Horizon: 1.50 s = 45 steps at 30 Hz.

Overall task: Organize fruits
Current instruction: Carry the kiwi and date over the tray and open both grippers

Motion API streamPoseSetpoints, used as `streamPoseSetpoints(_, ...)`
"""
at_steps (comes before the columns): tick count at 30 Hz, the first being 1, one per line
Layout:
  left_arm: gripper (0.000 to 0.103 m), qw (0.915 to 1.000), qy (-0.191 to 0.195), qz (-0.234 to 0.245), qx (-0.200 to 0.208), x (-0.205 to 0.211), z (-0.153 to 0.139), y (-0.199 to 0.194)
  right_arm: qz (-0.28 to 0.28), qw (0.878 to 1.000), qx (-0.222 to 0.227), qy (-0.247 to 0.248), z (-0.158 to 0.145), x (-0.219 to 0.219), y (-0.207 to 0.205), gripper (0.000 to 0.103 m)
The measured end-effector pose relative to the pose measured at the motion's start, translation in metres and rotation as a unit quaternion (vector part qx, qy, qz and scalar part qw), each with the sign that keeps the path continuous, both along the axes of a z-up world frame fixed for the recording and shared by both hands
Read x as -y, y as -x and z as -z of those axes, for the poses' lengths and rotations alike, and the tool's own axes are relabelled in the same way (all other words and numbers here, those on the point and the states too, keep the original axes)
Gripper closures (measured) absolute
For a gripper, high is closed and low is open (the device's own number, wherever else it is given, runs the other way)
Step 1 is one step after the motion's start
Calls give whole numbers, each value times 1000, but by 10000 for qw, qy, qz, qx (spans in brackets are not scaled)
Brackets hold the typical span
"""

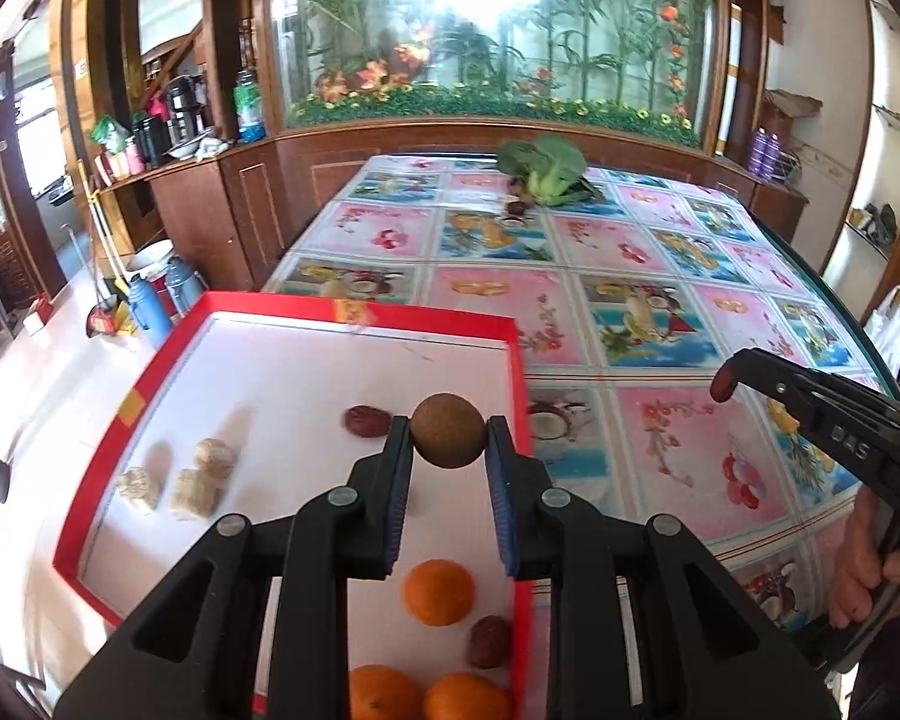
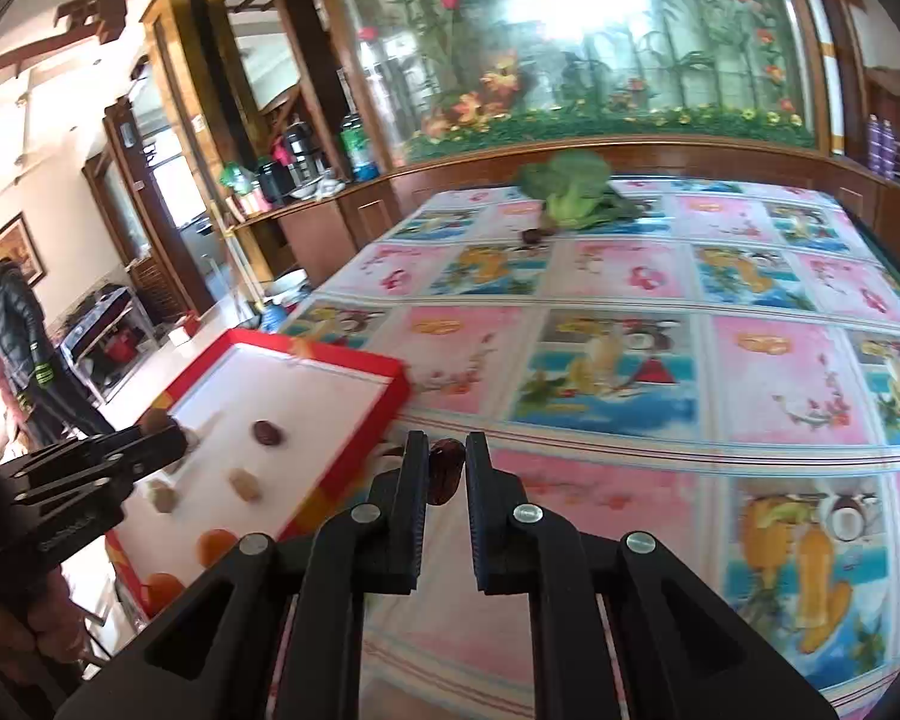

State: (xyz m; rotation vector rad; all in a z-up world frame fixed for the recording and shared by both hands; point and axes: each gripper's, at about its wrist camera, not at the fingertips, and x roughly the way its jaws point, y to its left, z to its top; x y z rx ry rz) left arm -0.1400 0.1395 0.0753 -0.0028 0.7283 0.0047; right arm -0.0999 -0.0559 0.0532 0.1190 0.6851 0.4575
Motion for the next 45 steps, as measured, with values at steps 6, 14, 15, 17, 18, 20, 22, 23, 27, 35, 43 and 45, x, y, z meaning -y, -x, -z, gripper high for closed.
streamPoseSetpoints(6,77,9995,-17,-310,12,-25,2,5,-430,9991,27,-52,-7,-38,2,93)
streamPoseSetpoints(14,77,9972,-106,-735,39,-56,5,9,-935,9956,65,33,-11,-91,1,93)
streamPoseSetpoints(15,77,9969,-110,-777,38,-59,6,10,-1010,9948,74,60,-11,-99,2,93)
streamPoseSetpoints(17,77,9964,-102,-847,29,-64,7,10,-1132,9935,66,91,-9,-110,3,93)
streamPoseSetpoints(18,77,9961,-105,-878,25,-67,8,10,-1188,9928,64,111,-9,-116,4,93)
streamPoseSetpoints(20,77,9954,-124,-947,23,-73,10,10,-1294,9914,64,163,-7,-128,6,93)
streamPoseSetpoints(22,77,9949,-120,-1004,6,-79,11,10,-1367,9904,45,189,-6,-136,6,93)
streamPoseSetpoints(23,77,9946,-124,-1028,2,-81,12,10,-1392,9901,42,195,-5,-139,7,93)
streamPoseSetpoints(27,77,9935,-118,-1130,-26,-90,14,9,-1459,9889,8,271,-1,-149,8,93)
streamPoseSetpoints(35,76,9918,-139,-1267,-84,-101,19,6,-1484,9881,-126,397,10,-158,5,93)
streamPoseSetpoints(43,76,9910,-135,-1316,-201,-105,26,-1,-1484,9878,-202,427,14,-161,2,93)
streamPoseSetpoints(45,76,9908,-144,-1331,-211,-106,27,-2,-1467,9880,-217,442,16,-161,1,93)
